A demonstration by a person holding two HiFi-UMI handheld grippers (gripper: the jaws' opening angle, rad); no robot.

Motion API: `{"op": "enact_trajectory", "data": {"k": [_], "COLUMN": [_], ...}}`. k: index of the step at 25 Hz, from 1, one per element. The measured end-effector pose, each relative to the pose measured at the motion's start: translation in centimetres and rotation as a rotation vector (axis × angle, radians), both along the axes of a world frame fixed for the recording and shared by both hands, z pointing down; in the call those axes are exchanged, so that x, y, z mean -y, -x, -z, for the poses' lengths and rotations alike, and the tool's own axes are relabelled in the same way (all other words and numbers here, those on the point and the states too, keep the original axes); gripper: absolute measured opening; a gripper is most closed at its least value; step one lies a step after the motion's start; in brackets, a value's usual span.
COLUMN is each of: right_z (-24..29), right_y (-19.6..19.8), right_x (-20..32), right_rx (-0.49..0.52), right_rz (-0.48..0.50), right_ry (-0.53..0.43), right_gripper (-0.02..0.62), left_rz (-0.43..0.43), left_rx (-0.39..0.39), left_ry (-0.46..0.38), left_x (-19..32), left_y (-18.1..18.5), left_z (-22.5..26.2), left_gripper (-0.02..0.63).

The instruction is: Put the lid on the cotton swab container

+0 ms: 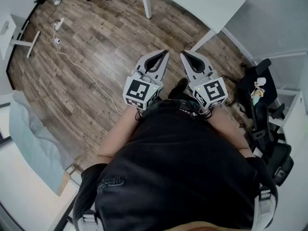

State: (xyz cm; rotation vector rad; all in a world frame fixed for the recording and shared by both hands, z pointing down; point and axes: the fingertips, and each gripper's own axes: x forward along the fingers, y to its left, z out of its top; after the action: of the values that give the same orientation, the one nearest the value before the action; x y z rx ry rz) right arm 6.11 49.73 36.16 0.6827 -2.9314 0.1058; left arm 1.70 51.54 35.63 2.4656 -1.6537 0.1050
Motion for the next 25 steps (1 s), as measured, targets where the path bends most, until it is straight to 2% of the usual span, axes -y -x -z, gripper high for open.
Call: {"op": "enact_trajectory", "data": {"k": [9,17,22,25], "right_z": [-0.1,0.3,-0.3,-1.1], "right_y": [-2.1,-5.0,-6.6,-7.1], "right_x": [3.1,10.2,14.2,15.6], "right_rx": [0.017,0.075,0.067,0.073], "right_rz": [-0.008,0.016,0.031,0.031], "right_ry": [-0.008,-0.004,0.009,0.027], "right_gripper": [0.023,0.023,0.023,0.023], "left_rz": [-0.015,-0.012,0.002,-0.020], "left_rx": [0.009,0.050,0.002,0.004], "left_ry": [-0.002,-0.014,-0.017,-0.007], "left_x": [3.2,10.5,14.5,16.2], "left_y": [-2.1,-4.6,-6.2,-7.4], "left_z": [-0.4,-0.5,-0.7,-1.3], "left_gripper": [0.015,0.015,0.015,0.014]}}
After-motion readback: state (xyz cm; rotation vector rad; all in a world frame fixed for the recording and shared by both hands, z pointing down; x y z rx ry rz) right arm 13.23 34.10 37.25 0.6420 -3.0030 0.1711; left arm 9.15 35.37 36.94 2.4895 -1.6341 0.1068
